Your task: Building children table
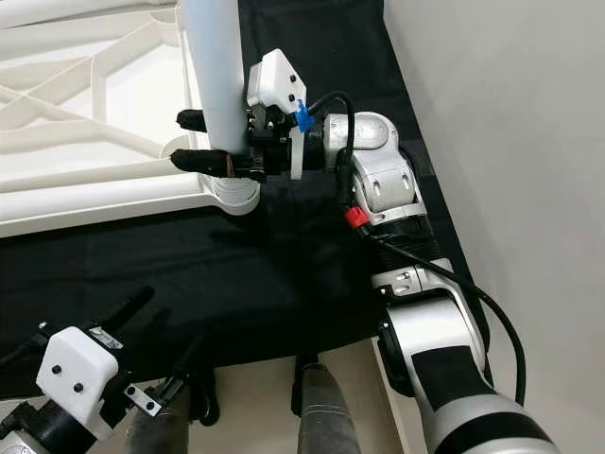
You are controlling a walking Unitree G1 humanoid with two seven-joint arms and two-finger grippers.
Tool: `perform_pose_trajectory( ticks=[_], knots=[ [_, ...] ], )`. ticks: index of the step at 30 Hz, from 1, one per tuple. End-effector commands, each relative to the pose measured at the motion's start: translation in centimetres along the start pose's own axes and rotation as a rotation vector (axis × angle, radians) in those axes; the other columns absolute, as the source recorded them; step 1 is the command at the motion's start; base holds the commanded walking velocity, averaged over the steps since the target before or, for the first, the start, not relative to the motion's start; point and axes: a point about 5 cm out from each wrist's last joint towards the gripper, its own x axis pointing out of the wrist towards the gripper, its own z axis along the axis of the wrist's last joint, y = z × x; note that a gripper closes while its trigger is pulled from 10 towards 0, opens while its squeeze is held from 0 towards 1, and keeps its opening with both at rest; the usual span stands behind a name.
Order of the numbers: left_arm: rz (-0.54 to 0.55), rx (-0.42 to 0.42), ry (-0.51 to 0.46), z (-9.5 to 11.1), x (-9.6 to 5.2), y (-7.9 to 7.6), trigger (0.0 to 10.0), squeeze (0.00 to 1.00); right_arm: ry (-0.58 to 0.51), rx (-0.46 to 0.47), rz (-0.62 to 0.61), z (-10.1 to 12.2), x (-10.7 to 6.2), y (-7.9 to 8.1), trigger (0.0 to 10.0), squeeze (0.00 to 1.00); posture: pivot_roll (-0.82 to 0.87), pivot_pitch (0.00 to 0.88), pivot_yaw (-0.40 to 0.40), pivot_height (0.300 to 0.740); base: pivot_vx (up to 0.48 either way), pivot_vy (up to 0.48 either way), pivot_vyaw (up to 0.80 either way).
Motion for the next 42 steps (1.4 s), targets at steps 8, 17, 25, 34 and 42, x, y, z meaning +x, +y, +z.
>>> perform_pose_trajectory(
  ticks=[8, 17, 25, 34, 42],
  knots=[
    [-0.002, -0.005, 0.008, -0.3, -0.1, -0.3, 10.0, 0.0, 0.142, 0.115, -0.072, -3.4, -0.2, 0.8, 10.0, 0.0, 0.07, 0.439, -0.027, 0.74, 0.0, 0.0, 0.0],
    [0.003, 0.001, 0.005, -0.7, 0.1, -0.4, 10.0, 0.0, 0.277, 0.459, -0.801, -7.8, 2.9, 8.7, 10.0, 0.0, 0.07, 0.408, -0.039, 0.74, 0.0, 0.0, 0.0],
    [-0.008, 0.014, -0.007, -1.2, 0.9, -0.1, 10.0, 0.0, 0.261, 0.396, -0.887, -8.1, 4.1, 8.3, 10.0, 0.0, 0.07, 0.375, -0.036, 0.74, 0.0, 0.0, 0.0],
    [0.017, 0.038, -0.02, -1.6, 1.5, 0.3, 10.0, 0.0, 0.317, 0.398, -0.955, -7.7, 3.7, 8.3, 10.0, 0.0, 0.07, 0.349, -0.04, 0.74, 0.0, 0.0, 0.0],
    [0.067, 0.1, -0.048, -1.0, 2.5, 1.9, 10.0, 0.0, 0.323, 0.389, -0.977, -8.0, 3.6, 7.9, 10.0, 0.0, 0.1, 0.319, -0.044, 0.74, 0.0, 0.0, 0.0]
  ],
)
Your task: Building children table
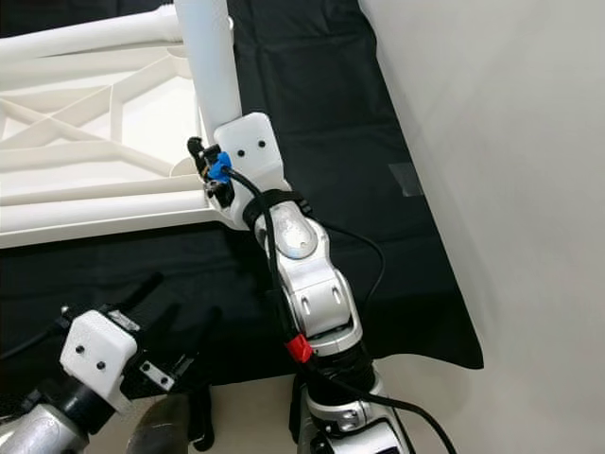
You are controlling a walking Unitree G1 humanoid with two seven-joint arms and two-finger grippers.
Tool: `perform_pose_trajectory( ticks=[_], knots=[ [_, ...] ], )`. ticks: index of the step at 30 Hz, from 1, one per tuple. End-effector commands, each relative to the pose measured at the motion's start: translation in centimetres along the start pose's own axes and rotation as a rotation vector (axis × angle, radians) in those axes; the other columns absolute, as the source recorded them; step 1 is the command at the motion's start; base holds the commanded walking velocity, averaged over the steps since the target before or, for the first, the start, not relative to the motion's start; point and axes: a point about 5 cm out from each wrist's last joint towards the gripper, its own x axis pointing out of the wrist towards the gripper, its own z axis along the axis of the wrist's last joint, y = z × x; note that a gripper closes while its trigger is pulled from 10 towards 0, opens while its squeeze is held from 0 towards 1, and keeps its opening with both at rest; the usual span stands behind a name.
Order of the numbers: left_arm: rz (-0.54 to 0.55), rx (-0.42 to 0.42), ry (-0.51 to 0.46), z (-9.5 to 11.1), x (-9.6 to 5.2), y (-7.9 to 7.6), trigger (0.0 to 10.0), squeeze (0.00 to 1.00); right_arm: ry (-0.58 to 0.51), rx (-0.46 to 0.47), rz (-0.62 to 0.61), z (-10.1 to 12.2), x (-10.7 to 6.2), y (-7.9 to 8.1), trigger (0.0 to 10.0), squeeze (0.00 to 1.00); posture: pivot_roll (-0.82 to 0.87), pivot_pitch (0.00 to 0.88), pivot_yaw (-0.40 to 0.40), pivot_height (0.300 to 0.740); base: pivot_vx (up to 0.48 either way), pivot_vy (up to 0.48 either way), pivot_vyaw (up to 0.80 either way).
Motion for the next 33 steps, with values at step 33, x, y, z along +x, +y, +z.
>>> perform_pose_trajectory(
  ticks=[33],
  knots=[
    [-0.288, -0.155, -0.519, 13.6, 11.2, 8.4, 10.0, 0.0, 0.196, 0.124, -0.034, -3.9, 0.9, 0.7, 10.0, 0.0, 0.11, 0.282, -0.031, 0.74, 0.0, 0.0, 0.0]
  ],
)
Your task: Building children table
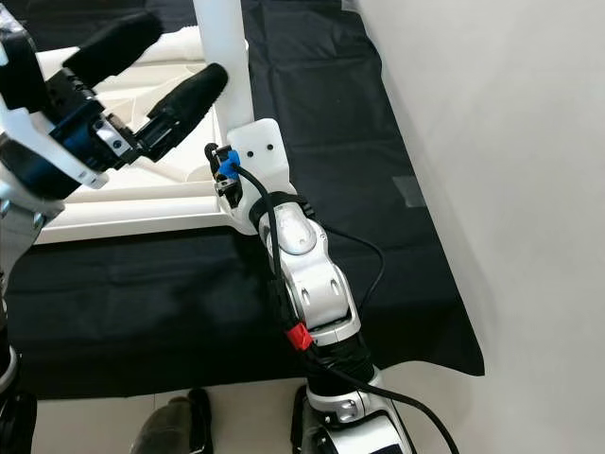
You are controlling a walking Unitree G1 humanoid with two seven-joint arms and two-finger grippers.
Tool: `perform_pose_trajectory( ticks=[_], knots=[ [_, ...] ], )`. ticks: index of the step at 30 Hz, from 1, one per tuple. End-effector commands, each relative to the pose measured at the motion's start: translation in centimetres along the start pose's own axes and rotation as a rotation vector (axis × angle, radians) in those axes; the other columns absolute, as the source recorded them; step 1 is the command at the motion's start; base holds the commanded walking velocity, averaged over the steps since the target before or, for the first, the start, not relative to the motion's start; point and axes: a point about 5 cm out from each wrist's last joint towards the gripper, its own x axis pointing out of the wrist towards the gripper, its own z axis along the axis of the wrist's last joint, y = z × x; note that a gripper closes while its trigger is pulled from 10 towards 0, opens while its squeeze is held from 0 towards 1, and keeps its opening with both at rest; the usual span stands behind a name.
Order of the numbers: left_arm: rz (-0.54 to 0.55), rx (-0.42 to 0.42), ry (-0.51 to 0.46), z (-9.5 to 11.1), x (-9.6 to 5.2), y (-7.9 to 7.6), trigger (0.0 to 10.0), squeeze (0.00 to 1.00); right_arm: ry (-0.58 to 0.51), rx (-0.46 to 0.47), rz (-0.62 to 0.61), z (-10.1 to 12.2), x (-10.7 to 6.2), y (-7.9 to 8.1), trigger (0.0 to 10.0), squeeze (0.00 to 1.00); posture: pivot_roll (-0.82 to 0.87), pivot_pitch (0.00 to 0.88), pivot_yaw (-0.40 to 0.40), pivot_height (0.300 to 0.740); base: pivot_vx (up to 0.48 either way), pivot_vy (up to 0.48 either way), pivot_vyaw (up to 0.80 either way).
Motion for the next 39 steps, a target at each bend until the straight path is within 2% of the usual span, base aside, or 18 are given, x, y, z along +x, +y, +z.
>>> perform_pose_trajectory(
  ticks=[1, 2, 3, 6, 8, 10, 11, 13, 15, 18, 21, 34, 39],
  knots=[
    [-0.017, -0.004, 0.013, -0.4, 0.5, 0.1, 10.0, 0.0, 0.156, 0.078, 0.022, -2.9, 0.1, 1.2, 10.0, 0.0, 0.11, 0.282, -0.031, 0.74, 0.0, 0.0, 0.0],
    [-0.011, -0.01, 0.02, -0.7, 1.3, 0.8, 10.0, 0.0, 0.153, 0.082, 0.023, -2.9, 0.1, 1.2, 10.0, 0.0, 0.11, 0.28, -0.03, 0.74, 0.0, 0.0, 0.0],
    [-0.011, -0.01, 0.02, -0.7, 1.3, 0.8, 10.0, 0.0, 0.153, 0.082, 0.023, -2.9, 0.1, 1.2, 10.0, 0.0, 0.11, 0.28, -0.03, 0.74, 0.0, 0.0, 0.0],
    [0.023, -0.035, 0.035, -1.3, 3.6, 1.9, 10.0, 0.0, 0.144, 0.09, 0.022, -2.6, 0.1, 1.3, 10.0, 0.0, 0.11, 0.279, -0.028, 0.74, 0.0, 0.0, 0.0],
    [0.025, -0.047, 0.037, -1.3, 4.0, 2.1, 10.0, 0.0, 0.142, 0.09, 0.021, -2.5, 0.1, 1.3, 10.0, 0.0, 0.11, 0.279, -0.028, 0.74, 0.0, 0.0, 0.0],
    [0.032, -0.099, 0.046, -1.5, 4.8, 2.4, 10.0, 0.0, 0.138, 0.092, 0.019, -2.4, 0.1, 1.2, 10.0, 0.0, 0.11, 0.277, -0.027, 0.74, 0.0, 0.0, 0.0],
    [0.029, -0.122, 0.053, -1.7, 5.1, 2.5, 9.1, 0.0, 0.137, 0.093, 0.017, -2.4, 0.1, 1.2, 10.0, 0.0, 0.1, 0.277, -0.026, 0.74, 0.0, 0.0, 0.0],
    [0.017, -0.15, 0.059, -1.8, 5.3, 2.5, 9.1, 0.0, 0.135, 0.095, 0.016, -2.4, 0.1, 1.2, 10.0, 0.0, 0.1, 0.278, -0.024, 0.74, 0.0, 0.0, 0.0],
    [-0.045, -0.22, 0.073, -2.0, 5.8, 2.1, 0.0, 0.0, 0.129, 0.097, 0.013, -2.2, 0.2, 1.1, 10.0, 0.0, 0.11, 0.279, -0.022, 0.74, 0.0, 0.0, 0.0],
    [-0.067, -0.239, 0.076, -2.0, 5.9, 1.9, 0.0, 0.0, 0.128, 0.098, 0.012, -2.2, 0.2, 1.1, 10.0, 0.0, 0.11, 0.279, -0.022, 0.74, 0.0, 0.0, 0.0],
    [-0.134, -0.268, 0.09, -2.0, 6.2, 1.4, 0.0, 0.0, 0.125, 0.099, 0.008, -2.1, 0.2, 1.1, 10.0, 0.0, 0.11, 0.28, -0.02, 0.74, 0.0, 0.0, 0.0],
    [-0.211, -0.26, 0.13, -2.0, 6.2, 0.5, 0.0, 0.0, 0.115, 0.097, 0.003, -1.8, 0.1, 0.7, 10.0, 0.0, 0.1, 0.286, -0.018, 0.74, 0.0, 0.0, 0.0],
    [-0.259, -0.267, 0.148, -2.2, 6.0, -0.1, 0.0, 0.0, 0.111, 0.079, -0.001, -1.8, -0.1, -0.2, 10.0, 0.0, 0.1, 0.286, -0.016, 0.74, 0.0, 0.0, 0.0]
  ],
)
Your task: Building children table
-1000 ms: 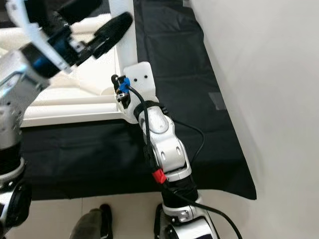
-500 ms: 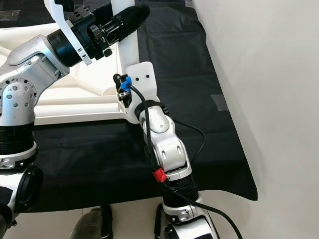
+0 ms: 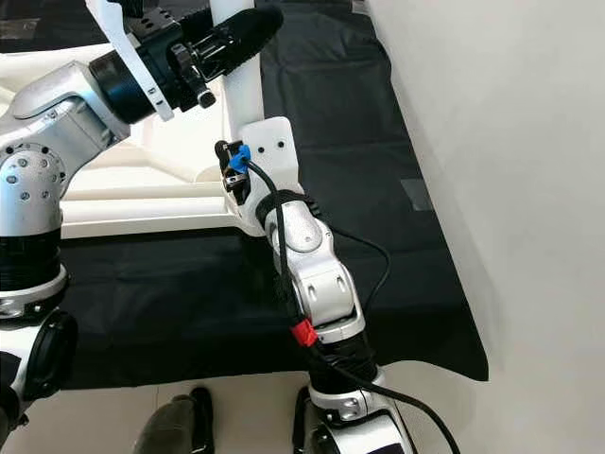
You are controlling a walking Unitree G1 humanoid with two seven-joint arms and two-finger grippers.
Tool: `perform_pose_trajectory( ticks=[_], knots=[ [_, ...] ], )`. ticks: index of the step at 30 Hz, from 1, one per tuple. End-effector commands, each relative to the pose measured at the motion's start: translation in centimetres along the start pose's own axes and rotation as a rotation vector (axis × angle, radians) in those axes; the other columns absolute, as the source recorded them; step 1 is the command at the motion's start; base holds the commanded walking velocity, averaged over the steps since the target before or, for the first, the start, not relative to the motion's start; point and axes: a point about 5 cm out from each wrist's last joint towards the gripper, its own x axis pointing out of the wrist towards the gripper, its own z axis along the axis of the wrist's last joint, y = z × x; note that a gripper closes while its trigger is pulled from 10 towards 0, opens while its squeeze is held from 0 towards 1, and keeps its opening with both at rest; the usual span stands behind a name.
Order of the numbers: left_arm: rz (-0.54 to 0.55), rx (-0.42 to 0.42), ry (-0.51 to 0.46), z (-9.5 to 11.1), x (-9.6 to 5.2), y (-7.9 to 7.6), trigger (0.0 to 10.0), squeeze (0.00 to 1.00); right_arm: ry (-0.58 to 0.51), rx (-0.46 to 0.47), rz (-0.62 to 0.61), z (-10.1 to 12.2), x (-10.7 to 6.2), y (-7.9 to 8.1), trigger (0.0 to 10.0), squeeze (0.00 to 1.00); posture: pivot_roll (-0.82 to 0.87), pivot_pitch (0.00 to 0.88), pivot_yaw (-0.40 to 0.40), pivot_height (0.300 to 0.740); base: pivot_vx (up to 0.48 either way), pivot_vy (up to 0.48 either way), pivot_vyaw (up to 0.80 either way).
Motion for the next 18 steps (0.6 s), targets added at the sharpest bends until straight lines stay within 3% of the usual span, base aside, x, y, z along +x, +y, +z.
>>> perform_pose_trajectory(
  ticks=[1, 5, 6, 7, 8, 13, 14, 16, 18],
  knots=[
    [-0.081, -0.028, 0.041, -0.8, 0.1, -1.0, 0.0, 0.0, 0.117, 0.041, 0.02, -2.2, 0.1, 0.2, 10.0, 0.0, 0.1, 0.286, -0.016, 0.74, 0.0, 0.0, 0.0],
    [-0.13, -0.021, 0.064, -1.2, 0.1, -1.7, 0.0, 0.0, 0.113, 0.044, 0.022, -2.1, 0.0, -0.2, 10.0, 0.0, 0.1, 0.288, -0.013, 0.74, 0.0, 0.0, 0.0],
    [-0.142, -0.014, 0.071, -1.3, 0.1, -1.9, 0.0, 0.0, 0.111, 0.049, 0.026, -2.1, 0.0, -0.2, 10.0, 0.46, 0.1, 0.288, -0.013, 0.74, 0.0, 0.0, 0.0],
    [-0.149, -0.01, 0.075, -1.4, 0.1, -2.0, 0.0, 0.0, 0.11, 0.053, 0.028, -2.0, 0.0, -0.3, 10.0, 0.69, 0.1, 0.288, -0.013, 0.74, 0.0, 0.0, 0.0],
    [-0.159, -0.008, 0.078, -1.4, 0.0, -2.1, 0.0, 0.0, 0.104, 0.061, 0.037, -1.9, -0.1, -0.4, 10.0, 1.0, 0.1, 0.289, -0.011, 0.74, 0.0, 0.0, 0.0],
    [-0.17, -0.008, 0.079, -1.4, 0.0, -2.2, 0.0, 0.0, 0.098, 0.069, 0.046, -1.8, -0.1, -0.5, 10.0, 1.0, 0.1, 0.289, -0.011, 0.74, 0.0, 0.0, 0.0],
    [-0.177, -0.005, 0.081, -1.4, 0.0, -2.3, 0.0, 0.0, 0.08, 0.092, 0.112, -1.4, 0.0, -0.8, 10.0, 1.0, 0.09, 0.289, -0.009, 0.74, 0.0, 0.0, 0.0],
    [-0.177, -0.005, 0.081, -1.4, 0.0, -2.3, 0.0, 0.0, 0.08, 0.092, 0.112, -1.4, 0.0, -0.8, 10.0, 1.0, 0.09, 0.289, -0.009, 0.74, 0.0, 0.0, 0.0],
    [-0.184, -0.002, 0.083, -1.4, -0.1, -2.5, 0.0, 0.0, 0.053, 0.128, 0.187, -0.5, 0.2, -1.5, 10.0, 1.0, 0.09, 0.288, -0.009, 0.74, 0.0, 0.0, 0.0]
  ],
)
